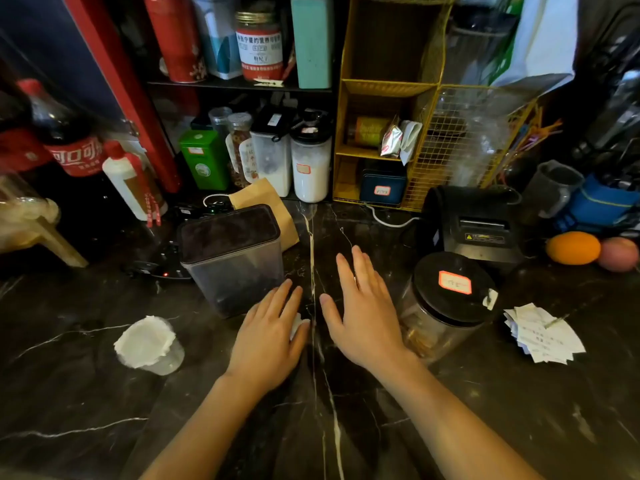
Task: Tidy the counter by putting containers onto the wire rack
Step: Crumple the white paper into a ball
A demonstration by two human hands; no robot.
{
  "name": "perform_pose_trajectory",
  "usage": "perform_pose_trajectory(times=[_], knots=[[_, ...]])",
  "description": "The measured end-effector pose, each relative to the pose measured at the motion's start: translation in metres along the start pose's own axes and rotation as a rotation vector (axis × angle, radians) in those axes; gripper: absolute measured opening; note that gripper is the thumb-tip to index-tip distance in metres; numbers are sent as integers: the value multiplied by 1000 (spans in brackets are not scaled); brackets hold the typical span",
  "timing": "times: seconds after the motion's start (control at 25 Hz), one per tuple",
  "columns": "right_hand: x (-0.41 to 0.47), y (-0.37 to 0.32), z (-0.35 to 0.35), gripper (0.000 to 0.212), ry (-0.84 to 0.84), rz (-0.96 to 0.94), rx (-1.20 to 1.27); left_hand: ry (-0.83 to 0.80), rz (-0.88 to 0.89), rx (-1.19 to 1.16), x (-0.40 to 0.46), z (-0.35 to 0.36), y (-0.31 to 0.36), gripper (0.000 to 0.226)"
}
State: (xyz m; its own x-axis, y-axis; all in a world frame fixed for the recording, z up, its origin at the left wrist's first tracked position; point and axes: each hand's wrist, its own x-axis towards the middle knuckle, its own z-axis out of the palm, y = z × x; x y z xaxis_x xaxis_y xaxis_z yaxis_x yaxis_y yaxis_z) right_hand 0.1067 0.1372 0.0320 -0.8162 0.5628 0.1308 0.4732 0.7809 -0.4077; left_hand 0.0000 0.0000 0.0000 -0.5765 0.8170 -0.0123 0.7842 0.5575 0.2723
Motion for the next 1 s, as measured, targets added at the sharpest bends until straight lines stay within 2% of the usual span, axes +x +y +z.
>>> perform_pose_trajectory(times=[0.2,0.48,0.64,0.8,1.0], knots=[[11,22,34,68,-164,113,-66,-44,22,-1,1,16,-7,59],[29,33,63,64,-247,183,-140,-107,44,37,4,25,-5,51],[29,32,68,52,-185,145,-161,-69,53,46,3,21,-4,41],[27,33,69,33,-110,133,-124,-95,53,-56,2,21,-4,41],[18,32,70,20,-91,137,-17,-66,22,-142,-7,18,-3,34]])
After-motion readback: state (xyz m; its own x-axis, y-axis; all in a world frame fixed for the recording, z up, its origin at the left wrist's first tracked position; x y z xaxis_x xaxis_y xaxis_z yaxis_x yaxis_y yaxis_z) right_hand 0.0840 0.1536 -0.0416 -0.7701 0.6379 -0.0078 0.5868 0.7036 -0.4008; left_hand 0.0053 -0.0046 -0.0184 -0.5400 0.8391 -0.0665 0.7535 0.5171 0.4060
